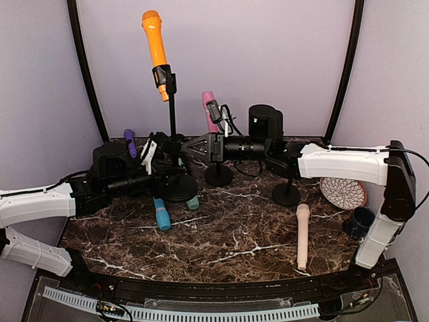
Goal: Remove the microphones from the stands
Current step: Unscrew the knob on the stand of the microphone stand.
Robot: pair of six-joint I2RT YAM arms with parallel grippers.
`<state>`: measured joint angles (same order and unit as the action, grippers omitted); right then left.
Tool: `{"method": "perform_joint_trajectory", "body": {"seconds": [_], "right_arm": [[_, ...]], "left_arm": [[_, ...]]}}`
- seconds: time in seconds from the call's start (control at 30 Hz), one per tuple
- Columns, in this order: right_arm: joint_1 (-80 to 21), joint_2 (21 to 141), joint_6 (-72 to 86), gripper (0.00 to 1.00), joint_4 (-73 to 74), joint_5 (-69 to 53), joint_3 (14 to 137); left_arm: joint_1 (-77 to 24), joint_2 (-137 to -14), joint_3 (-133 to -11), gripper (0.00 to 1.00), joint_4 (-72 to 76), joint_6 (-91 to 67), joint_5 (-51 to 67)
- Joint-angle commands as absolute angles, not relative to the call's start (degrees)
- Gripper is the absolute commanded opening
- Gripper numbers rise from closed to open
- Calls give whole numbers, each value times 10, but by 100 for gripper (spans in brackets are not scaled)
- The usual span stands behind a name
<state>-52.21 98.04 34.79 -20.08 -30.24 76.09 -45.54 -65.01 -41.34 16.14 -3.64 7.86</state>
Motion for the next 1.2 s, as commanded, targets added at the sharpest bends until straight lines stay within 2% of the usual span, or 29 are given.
{"method": "perform_joint_trajectory", "body": {"seconds": [0.0, 0.23, 0.43, 0.63, 0.9, 1.17], "right_arm": [[-509, 992, 363, 41, -246, -327, 783], [-507, 996, 358, 42, -242, -332, 796], [-507, 996, 339, 28, -230, -338, 803], [-507, 984, 294, 19, -215, -357, 804], [-507, 955, 164, 15, -135, -362, 804], [-532, 929, 11, 14, -16, -279, 823]], "left_arm": [[-455, -631, -427, 0, 230, -33, 81], [-455, -633, -428, 0, 229, -33, 84], [-455, -635, -429, 0, 229, -34, 85], [-455, -635, -429, 0, 229, -35, 85], [-455, -635, -429, 0, 232, -42, 91], [-455, -647, -435, 0, 238, -51, 143]]}}
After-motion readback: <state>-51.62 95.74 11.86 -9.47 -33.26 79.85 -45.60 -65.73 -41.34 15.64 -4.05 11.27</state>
